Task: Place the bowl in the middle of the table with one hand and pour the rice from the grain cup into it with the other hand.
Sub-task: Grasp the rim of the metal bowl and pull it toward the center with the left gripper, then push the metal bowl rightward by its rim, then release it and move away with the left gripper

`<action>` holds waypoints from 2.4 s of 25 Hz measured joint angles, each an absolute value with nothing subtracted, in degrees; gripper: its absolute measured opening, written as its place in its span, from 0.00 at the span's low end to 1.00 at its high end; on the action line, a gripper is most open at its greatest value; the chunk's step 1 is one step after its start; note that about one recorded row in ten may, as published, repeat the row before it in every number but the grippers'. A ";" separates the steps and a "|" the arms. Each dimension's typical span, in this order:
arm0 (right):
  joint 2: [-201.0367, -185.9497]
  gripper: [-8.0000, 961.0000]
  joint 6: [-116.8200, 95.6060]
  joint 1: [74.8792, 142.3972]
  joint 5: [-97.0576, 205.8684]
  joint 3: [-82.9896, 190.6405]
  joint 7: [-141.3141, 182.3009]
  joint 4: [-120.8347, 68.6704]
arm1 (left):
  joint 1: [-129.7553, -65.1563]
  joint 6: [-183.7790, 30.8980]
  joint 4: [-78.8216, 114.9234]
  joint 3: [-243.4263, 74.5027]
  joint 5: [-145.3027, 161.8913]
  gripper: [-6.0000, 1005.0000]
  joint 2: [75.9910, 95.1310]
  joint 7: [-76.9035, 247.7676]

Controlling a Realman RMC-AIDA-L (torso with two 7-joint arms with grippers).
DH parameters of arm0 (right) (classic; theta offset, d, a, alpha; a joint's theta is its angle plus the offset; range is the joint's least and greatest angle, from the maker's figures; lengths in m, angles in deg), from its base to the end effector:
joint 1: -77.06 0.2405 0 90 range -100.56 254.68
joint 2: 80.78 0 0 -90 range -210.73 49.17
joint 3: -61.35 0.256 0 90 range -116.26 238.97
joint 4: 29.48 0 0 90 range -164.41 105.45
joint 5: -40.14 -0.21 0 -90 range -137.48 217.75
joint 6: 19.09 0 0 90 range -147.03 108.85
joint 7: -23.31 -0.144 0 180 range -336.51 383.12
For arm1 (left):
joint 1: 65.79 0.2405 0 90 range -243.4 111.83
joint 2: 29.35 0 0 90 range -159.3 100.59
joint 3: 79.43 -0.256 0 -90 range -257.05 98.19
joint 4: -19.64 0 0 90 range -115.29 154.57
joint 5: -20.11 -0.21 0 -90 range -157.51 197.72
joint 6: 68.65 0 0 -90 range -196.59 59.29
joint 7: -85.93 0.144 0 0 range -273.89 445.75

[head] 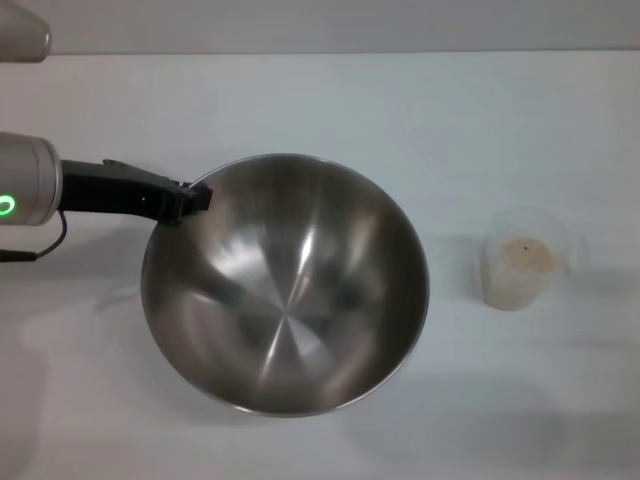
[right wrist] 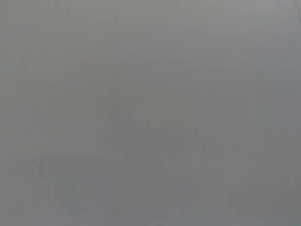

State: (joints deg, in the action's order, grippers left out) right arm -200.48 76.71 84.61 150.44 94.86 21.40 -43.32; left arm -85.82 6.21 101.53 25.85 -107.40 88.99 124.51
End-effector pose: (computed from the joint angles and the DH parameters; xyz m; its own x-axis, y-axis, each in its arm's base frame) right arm 0.3495 0.2123 0.0211 0.6854 0.3291 -0.6495 -0.7115 0.1132 -0.6935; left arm -0.2028 0.3443 0.0231 0.7097 0.6591 0.2490 0.7005 -0.6220 -0.3499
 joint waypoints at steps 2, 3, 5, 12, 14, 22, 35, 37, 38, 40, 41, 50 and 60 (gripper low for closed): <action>-200.48 0.86 76.71 84.63 150.44 94.87 21.40 -43.30 | -87.27 6.75 100.47 26.49 -107.38 0.07 88.98 124.43; -200.48 0.86 76.61 84.63 150.44 94.83 21.40 -43.29 | -87.91 6.78 100.04 26.66 -107.37 0.07 88.98 124.40; -200.48 0.86 76.44 84.70 150.44 94.70 21.40 -43.30 | -89.62 6.38 98.66 26.78 -107.35 0.08 88.97 124.48; -200.49 0.86 76.26 85.06 150.44 94.65 21.40 -43.27 | -95.67 2.24 92.23 26.75 -107.91 0.10 88.88 125.07; -200.50 0.86 76.25 85.06 150.44 94.65 21.40 -43.27 | -96.41 1.37 91.16 26.82 -107.94 0.10 88.82 125.28; -200.58 0.86 76.35 84.84 150.44 94.66 21.38 -43.35 | -98.78 -3.79 85.48 28.02 -109.48 0.12 88.67 126.60; -200.50 0.86 76.17 85.41 150.44 94.71 21.37 -43.27 | -99.28 -5.12 82.69 28.28 -109.54 0.15 88.75 127.54; -200.49 0.86 76.18 85.41 150.44 94.77 21.37 -43.27 | -99.32 -5.16 82.45 28.38 -109.54 0.16 88.77 127.55; -200.49 0.86 76.17 85.41 150.44 94.84 21.37 -43.27 | -99.32 -5.21 82.43 28.44 -109.54 0.16 88.77 127.56; -200.48 0.86 76.18 85.41 150.44 94.84 21.37 -43.27 | -99.32 -5.29 82.41 28.49 -109.53 0.17 88.77 127.57; -200.48 0.86 76.18 85.41 150.44 94.84 21.37 -43.27 | -99.32 -5.29 82.41 28.49 -109.53 0.17 88.77 127.57; -200.48 0.86 76.54 85.41 150.44 94.71 21.37 -43.27 | -98.93 -5.56 83.89 28.32 -109.30 0.25 88.88 128.85; -200.49 0.86 76.64 85.07 150.44 94.66 21.38 -43.27 | -89.89 -22.03 100.25 22.61 -109.20 0.69 89.12 137.35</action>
State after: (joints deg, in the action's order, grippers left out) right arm -200.49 76.64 85.07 150.44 94.66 21.38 -43.27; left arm -89.89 -22.03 100.25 22.61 -109.20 89.12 137.35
